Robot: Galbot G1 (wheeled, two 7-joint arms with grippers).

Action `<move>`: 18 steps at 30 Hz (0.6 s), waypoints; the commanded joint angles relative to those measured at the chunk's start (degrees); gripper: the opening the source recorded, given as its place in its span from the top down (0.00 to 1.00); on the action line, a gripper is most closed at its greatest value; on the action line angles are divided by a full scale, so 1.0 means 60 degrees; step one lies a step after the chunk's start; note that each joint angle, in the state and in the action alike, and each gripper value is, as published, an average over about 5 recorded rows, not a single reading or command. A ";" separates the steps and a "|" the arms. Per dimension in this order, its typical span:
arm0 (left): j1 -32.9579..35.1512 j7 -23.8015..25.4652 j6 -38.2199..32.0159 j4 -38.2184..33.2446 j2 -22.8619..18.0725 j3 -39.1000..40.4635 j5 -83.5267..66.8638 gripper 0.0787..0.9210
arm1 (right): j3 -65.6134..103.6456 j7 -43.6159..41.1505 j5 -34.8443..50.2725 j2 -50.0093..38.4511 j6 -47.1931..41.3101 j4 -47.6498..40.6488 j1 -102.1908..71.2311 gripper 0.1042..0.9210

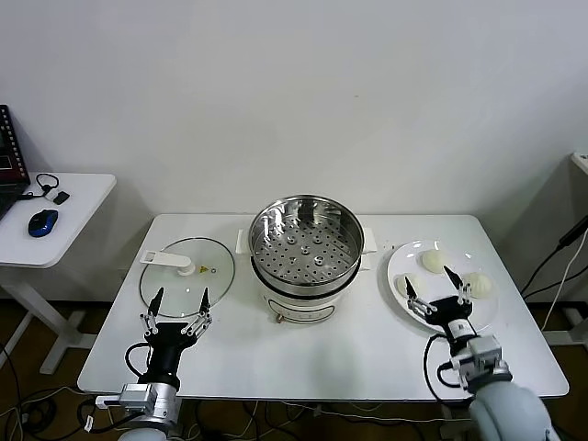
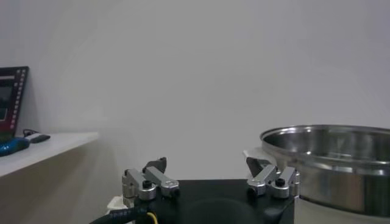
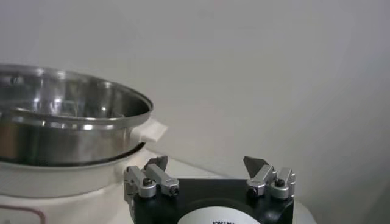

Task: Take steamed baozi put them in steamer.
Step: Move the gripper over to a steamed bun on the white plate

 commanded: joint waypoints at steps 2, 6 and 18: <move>0.0037 0.0010 -0.0159 -0.0039 0.0070 0.0034 -0.0048 0.12 | -0.0282 -0.1014 0.0169 -0.2861 -0.1832 -0.0439 0.1611 0.12; 0.0048 0.0016 -0.0285 -0.0012 0.0101 0.0056 -0.0053 0.12 | -0.0868 -0.1870 0.0528 -0.4195 -0.2129 -0.1124 0.2326 0.12; 0.0062 0.0008 -0.0574 0.0103 0.0180 0.0350 -0.0058 0.12 | -0.8150 -0.5955 0.1080 -0.6691 -0.0246 -0.3617 0.9798 0.12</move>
